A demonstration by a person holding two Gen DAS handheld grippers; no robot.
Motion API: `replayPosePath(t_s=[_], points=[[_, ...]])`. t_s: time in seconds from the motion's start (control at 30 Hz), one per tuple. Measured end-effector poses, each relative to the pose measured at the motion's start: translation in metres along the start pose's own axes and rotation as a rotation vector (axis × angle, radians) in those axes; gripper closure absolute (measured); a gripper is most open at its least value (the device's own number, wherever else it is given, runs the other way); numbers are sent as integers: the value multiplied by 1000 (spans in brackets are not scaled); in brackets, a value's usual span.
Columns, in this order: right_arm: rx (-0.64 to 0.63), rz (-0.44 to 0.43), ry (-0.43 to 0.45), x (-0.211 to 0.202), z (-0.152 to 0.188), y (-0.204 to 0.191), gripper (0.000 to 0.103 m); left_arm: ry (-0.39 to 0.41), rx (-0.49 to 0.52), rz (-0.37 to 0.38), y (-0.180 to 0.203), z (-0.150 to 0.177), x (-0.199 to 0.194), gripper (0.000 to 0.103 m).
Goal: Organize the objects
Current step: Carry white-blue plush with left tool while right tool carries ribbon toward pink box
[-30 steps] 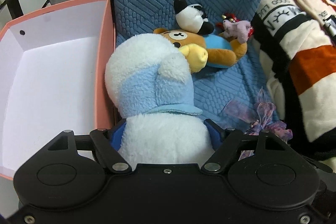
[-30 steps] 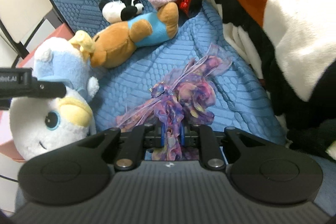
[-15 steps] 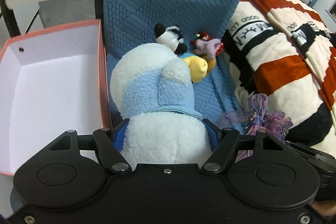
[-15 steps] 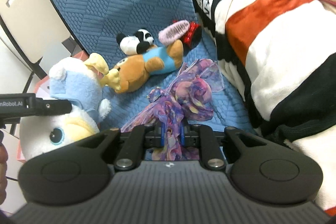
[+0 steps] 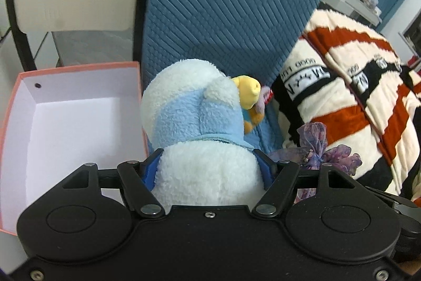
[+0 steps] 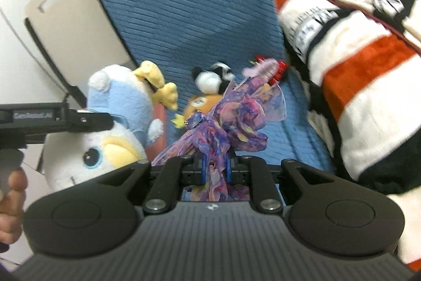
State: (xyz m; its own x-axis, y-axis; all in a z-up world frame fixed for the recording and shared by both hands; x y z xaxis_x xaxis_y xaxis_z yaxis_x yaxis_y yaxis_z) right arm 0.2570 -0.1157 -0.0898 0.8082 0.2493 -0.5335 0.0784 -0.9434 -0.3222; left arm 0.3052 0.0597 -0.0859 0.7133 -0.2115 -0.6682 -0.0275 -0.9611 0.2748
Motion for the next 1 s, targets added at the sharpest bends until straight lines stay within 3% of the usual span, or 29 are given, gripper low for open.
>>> replayPosePath(t_s=[0.6, 1.0], points=[[-83, -145, 7, 17, -24, -121, 86, 108, -51, -43, -104, -73, -56, 37], [-118, -184, -34, 65, 5, -188, 86, 89, -81, -118, -196, -66, -44, 38]])
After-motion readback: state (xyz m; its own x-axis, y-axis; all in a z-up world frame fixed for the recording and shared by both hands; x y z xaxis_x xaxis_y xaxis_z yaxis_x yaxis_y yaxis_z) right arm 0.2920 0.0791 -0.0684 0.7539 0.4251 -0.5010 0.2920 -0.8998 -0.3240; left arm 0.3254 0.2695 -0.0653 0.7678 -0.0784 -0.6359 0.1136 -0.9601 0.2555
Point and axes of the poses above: each gripper's, at about its wrist camera, not at the fingertips, and x roughly the way its jaws point, y to its right, z to its underside, the point moved 10 cm from there along x, roughly the way its jaws point, and after that the axes turned 14 degrees about y, right-handed, at the moved point
